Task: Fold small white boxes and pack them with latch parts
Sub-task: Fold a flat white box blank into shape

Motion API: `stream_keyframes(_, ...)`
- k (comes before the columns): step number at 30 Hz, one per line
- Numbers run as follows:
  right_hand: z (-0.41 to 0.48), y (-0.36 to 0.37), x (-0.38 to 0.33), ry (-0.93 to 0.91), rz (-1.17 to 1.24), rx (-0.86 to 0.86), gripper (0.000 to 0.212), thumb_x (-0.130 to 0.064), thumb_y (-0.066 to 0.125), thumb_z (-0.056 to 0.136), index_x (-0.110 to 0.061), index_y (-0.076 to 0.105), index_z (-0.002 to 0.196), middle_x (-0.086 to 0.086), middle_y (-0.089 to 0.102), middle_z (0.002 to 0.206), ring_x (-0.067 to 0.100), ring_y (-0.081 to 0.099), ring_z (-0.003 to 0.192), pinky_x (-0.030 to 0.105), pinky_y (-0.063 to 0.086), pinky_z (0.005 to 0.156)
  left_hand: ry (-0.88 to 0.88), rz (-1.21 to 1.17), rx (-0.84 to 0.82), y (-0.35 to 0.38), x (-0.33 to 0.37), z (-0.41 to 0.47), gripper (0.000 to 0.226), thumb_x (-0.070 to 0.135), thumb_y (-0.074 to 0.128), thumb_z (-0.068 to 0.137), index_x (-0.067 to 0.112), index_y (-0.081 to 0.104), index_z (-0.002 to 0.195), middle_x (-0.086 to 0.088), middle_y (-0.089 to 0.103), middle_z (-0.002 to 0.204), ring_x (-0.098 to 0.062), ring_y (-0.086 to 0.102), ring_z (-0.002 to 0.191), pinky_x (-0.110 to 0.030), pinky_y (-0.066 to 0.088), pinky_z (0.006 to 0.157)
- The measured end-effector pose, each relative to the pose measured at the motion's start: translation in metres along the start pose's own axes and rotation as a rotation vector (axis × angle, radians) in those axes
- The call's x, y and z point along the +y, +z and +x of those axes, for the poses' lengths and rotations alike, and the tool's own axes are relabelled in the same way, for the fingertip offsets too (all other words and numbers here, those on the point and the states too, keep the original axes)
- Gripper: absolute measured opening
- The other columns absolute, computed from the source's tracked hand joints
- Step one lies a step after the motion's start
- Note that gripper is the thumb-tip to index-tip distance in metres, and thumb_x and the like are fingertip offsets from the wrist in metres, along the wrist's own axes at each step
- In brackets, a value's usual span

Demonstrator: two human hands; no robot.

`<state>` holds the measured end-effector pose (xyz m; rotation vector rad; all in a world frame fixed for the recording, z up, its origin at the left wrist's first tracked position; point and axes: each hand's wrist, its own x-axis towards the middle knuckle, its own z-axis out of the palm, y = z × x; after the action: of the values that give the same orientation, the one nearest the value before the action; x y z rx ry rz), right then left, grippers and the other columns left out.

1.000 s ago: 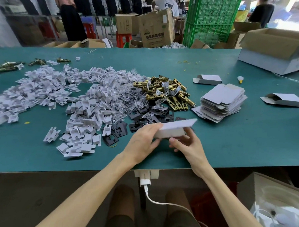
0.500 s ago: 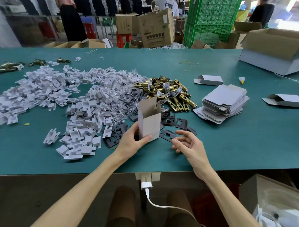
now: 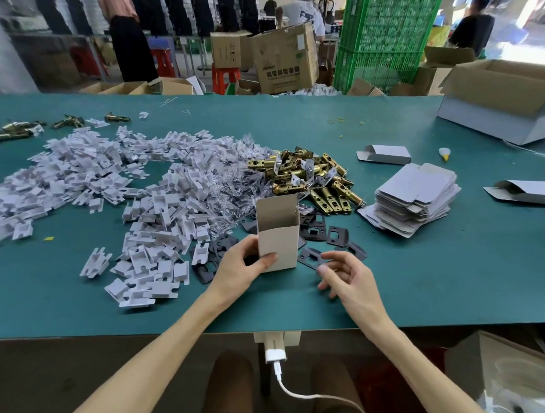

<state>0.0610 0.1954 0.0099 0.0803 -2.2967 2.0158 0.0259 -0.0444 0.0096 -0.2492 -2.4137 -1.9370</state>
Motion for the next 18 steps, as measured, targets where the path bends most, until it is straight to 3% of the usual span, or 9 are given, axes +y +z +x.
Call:
stream_keyframes(4, 0.048, 0.007, -0.017, -0.040, -0.152, 0.030, 0.014, -0.020, 0.066, 0.099, -0.018, 0.065, 0.113, 0.005, 0.073, 0.095, 0.015, 0.073, 0.074, 0.028, 0.057, 0.058, -0.003, -0.026, 0.016, 0.000, 0.002, 0.000, 0.035, 0.022, 0.078, 0.093, 0.019, 0.069, 0.126, 0.006, 0.077, 0.116, -0.011, 0.072, 0.109, -0.038, 0.058, 0.099)
stream_keyframes(11, 0.150, 0.032, -0.046, -0.138, -0.583, 0.028, 0.052, -0.022, 0.072, 0.095, -0.009, 0.051, 0.140, 0.010, 0.052, 0.133, 0.019, 0.064, 0.097, 0.039, 0.055, 0.094, -0.002, -0.044, 0.011, -0.002, -0.002, 0.000, 0.031, 0.025, 0.078, 0.093, 0.028, 0.070, 0.123, 0.012, 0.077, 0.115, -0.008, 0.072, 0.110, -0.030, 0.057, 0.096)
stream_keyframes(15, 0.175, 0.048, -0.048, -0.149, -0.790, 0.061, 0.040, -0.021, 0.067, 0.098, -0.008, 0.056, 0.133, 0.012, 0.048, 0.140, 0.025, 0.049, 0.124, 0.041, 0.045, 0.104, -0.021, -0.083, 0.022, -0.002, -0.005, 0.001, 0.032, 0.025, 0.078, 0.094, 0.028, 0.069, 0.124, 0.013, 0.077, 0.116, -0.007, 0.071, 0.111, -0.028, 0.057, 0.096)
stream_keyframes(18, 0.182, 0.055, -0.047, -0.140, -0.853, 0.089, 0.028, -0.018, 0.065, 0.099, -0.006, 0.059, 0.124, 0.012, 0.055, 0.131, 0.028, 0.053, 0.118, 0.041, 0.046, 0.098, -0.031, -0.116, 0.037, -0.003, -0.006, 0.002, 0.036, 0.023, 0.079, 0.093, 0.023, 0.069, 0.127, 0.011, 0.077, 0.116, -0.008, 0.071, 0.111, -0.027, 0.057, 0.096)
